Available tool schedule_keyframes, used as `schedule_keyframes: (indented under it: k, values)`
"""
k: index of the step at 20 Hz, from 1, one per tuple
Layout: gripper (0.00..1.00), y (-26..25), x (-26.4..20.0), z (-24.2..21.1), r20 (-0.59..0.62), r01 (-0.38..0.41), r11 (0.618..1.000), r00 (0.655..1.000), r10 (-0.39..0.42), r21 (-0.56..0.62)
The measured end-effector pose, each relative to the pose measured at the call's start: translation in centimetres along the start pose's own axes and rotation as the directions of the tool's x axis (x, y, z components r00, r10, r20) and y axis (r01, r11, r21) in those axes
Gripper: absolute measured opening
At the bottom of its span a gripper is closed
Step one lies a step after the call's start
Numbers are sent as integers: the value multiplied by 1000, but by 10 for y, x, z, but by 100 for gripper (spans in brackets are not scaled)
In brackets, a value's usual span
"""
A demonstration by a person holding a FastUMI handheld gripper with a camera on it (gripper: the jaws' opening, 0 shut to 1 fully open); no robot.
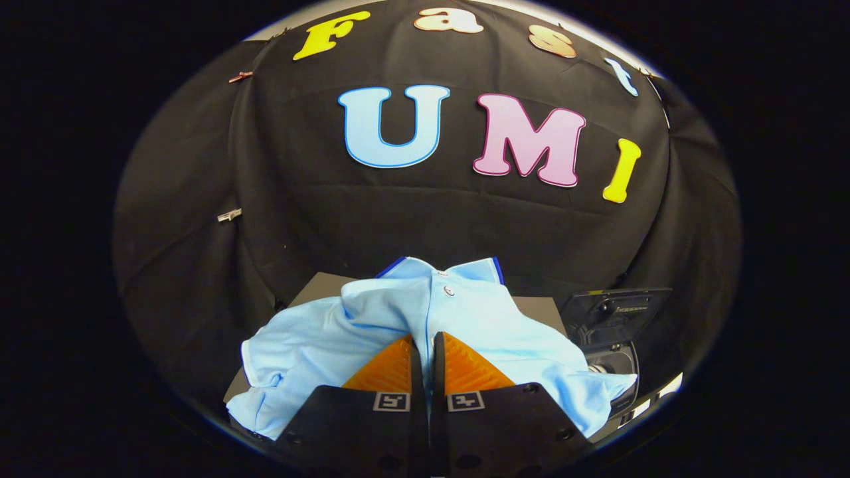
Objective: Put the clothes into the washing machine and then close the washing machine lid.
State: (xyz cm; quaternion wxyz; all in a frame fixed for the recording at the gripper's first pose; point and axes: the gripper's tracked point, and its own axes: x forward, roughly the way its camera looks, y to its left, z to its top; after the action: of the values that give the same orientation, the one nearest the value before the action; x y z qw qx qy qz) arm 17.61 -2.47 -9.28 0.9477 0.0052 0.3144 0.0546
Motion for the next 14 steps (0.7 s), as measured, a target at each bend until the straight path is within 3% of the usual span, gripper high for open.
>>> schedule_keyframes:
  k: [4,14]
  values:
    - [6,-20,-15,11,8,-20,999,1000,20,34]
    - [6,-105,-41,28,21,-210,967,978,209,145]
